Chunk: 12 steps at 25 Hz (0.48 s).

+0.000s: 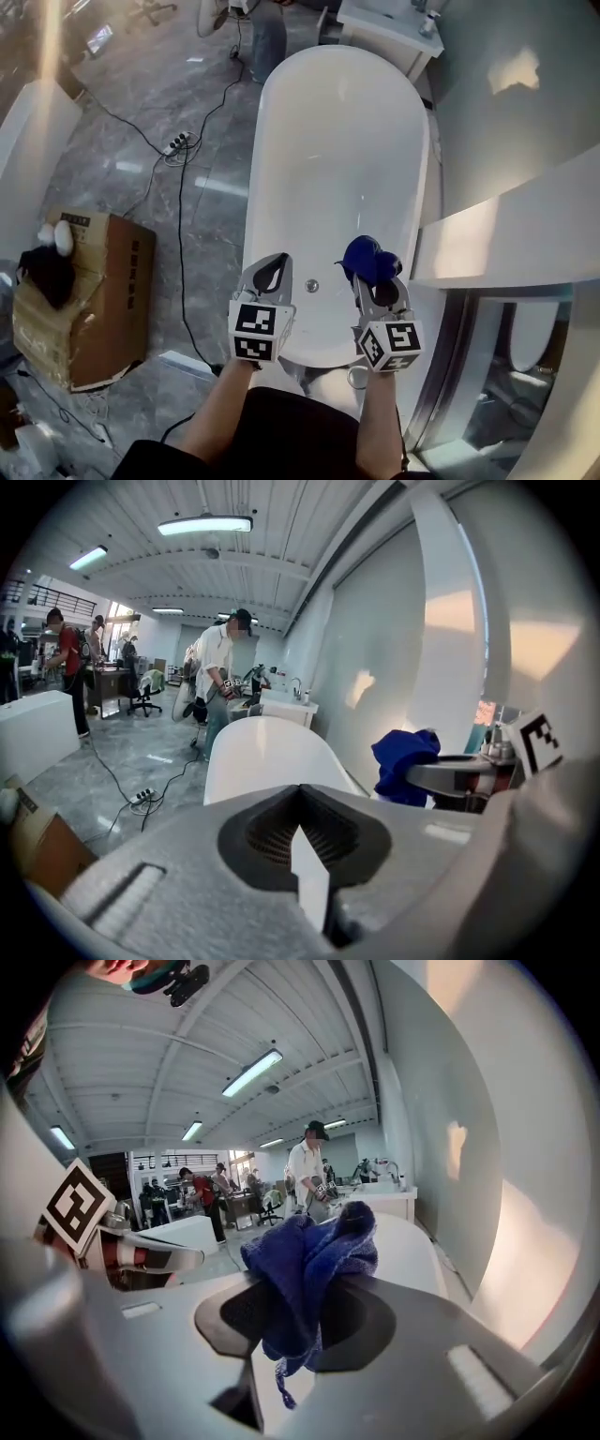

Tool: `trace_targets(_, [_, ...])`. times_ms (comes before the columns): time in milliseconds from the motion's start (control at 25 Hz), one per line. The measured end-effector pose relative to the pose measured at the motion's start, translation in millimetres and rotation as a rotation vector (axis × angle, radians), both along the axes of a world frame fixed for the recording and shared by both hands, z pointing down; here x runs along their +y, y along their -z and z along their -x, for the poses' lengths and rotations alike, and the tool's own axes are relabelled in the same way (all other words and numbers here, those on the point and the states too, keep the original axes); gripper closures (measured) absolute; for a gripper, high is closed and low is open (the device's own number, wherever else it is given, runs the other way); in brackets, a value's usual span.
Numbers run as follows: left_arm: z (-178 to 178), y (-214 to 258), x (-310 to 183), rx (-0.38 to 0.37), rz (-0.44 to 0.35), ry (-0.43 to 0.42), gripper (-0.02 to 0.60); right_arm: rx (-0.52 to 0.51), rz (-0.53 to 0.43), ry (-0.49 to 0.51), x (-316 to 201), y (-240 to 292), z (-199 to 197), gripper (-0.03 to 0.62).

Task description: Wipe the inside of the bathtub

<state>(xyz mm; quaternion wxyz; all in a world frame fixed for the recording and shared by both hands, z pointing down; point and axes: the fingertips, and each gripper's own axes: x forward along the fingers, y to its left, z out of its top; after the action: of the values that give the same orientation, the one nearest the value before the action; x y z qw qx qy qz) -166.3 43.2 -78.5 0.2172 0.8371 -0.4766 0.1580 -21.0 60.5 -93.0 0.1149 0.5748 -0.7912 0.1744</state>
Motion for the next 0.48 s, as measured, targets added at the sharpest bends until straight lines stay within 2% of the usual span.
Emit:
trace_targets(160, [-12.7, -28.2, 11.5, -0.027, 0.058, 0.072, 0.578, -0.015, 0.042, 0.058, -5.5, -21.1, -24.3, 0.48])
trace_targets(320, [-36.5, -38.3, 18.0, -0.06, 0.095, 0.082, 0.578, -0.057, 0.078, 0.042, -8.5, -37.1, -59.7, 0.48])
trace_targets(480, [-45.2, -43.3, 16.5, -0.091, 0.114, 0.122, 0.578, -0.094, 0.087, 0.088, -11.5, -52.3, -71.5, 0.48])
